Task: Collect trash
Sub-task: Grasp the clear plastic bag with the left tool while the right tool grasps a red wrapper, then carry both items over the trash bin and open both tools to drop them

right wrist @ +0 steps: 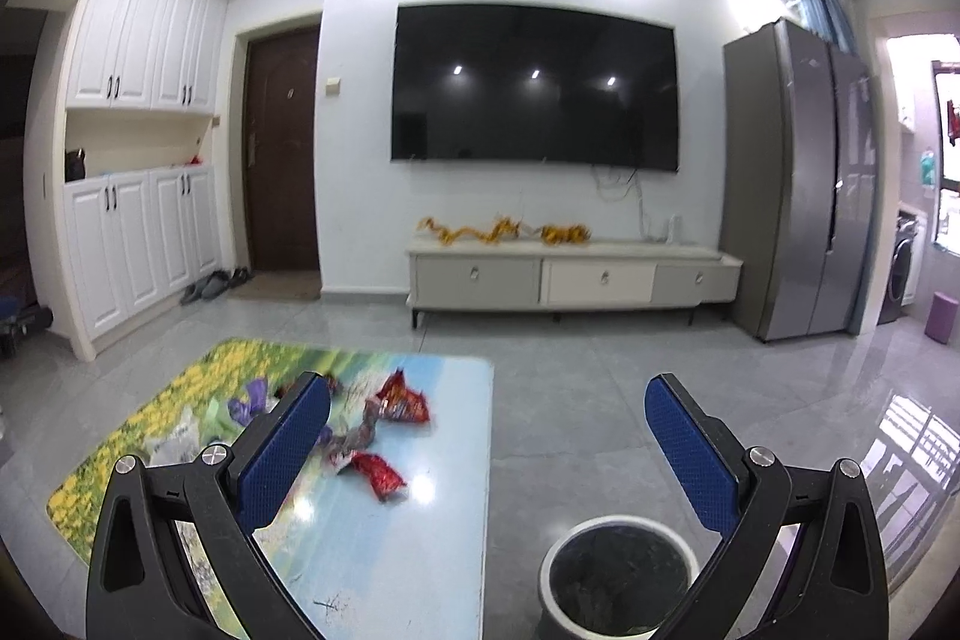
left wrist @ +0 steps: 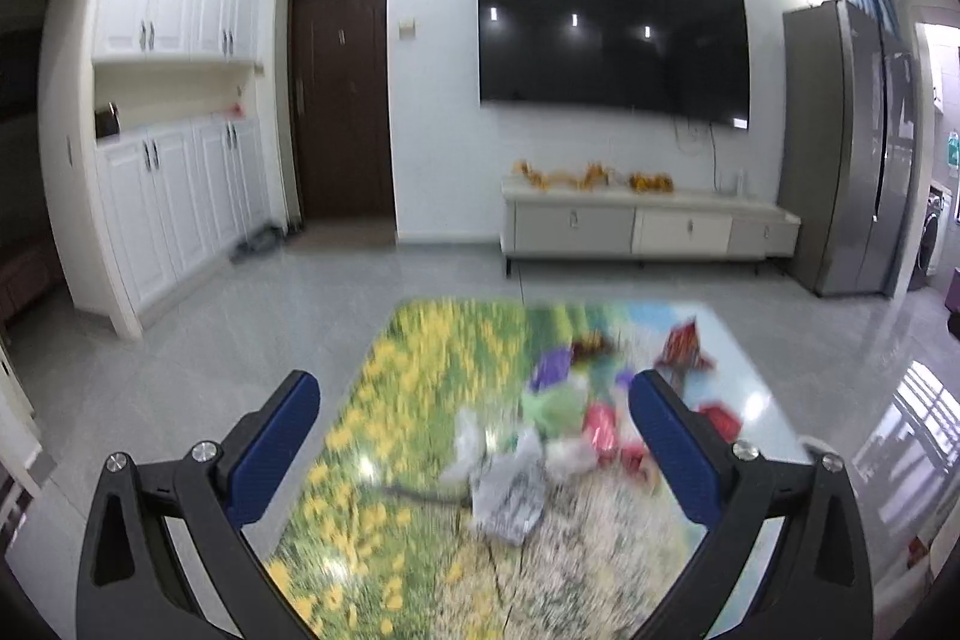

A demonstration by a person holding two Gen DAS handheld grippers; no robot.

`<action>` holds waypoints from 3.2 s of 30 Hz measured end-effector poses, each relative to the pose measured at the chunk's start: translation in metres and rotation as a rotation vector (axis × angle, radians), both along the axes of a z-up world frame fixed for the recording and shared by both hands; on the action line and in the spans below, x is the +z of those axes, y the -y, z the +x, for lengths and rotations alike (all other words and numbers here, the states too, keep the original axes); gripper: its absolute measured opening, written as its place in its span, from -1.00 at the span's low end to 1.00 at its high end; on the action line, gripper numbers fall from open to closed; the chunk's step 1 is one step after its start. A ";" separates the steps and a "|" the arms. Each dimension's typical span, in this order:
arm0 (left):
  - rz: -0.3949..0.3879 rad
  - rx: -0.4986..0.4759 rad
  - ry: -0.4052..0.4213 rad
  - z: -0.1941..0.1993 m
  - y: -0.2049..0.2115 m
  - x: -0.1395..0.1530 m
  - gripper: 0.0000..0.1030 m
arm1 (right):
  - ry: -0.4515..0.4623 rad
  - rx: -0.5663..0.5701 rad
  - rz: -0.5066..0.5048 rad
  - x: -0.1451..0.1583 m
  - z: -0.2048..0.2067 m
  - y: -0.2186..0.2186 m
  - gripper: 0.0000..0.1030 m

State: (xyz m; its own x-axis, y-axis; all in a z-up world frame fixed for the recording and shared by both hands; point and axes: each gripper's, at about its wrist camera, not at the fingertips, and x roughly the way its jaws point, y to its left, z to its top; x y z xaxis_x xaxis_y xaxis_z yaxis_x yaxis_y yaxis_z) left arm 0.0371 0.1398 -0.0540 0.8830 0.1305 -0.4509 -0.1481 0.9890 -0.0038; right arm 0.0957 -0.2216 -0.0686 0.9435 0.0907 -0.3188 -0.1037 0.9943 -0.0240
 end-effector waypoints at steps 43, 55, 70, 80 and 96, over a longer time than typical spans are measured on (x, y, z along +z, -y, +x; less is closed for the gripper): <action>-0.202 -0.147 -0.362 0.156 -0.076 -0.107 -0.47 | -0.573 0.434 -0.073 -0.178 0.214 -0.115 -0.67; -0.139 -0.259 -0.289 0.120 0.000 -0.050 -0.47 | -0.419 0.431 0.078 -0.131 0.144 -0.076 -0.73; -0.081 -0.734 -0.385 0.190 0.274 -0.046 -0.47 | -0.436 -0.181 0.174 -0.151 0.114 0.153 -0.70; -0.097 -0.900 -0.515 0.244 0.424 -0.096 -0.41 | -0.569 -0.282 0.240 -0.210 0.152 0.214 -0.67; -0.179 -0.854 -0.419 0.229 0.419 -0.085 0.05 | -0.454 -0.336 0.313 -0.179 0.122 0.219 -0.39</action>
State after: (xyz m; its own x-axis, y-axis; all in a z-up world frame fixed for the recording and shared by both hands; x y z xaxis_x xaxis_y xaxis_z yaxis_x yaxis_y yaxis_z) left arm 0.2658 -0.2788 -0.1387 0.4118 -0.5816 -0.7015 0.5963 0.7541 -0.2753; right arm 0.2178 -0.4409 -0.2476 0.7141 -0.0325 -0.6993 0.2826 0.9273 0.2455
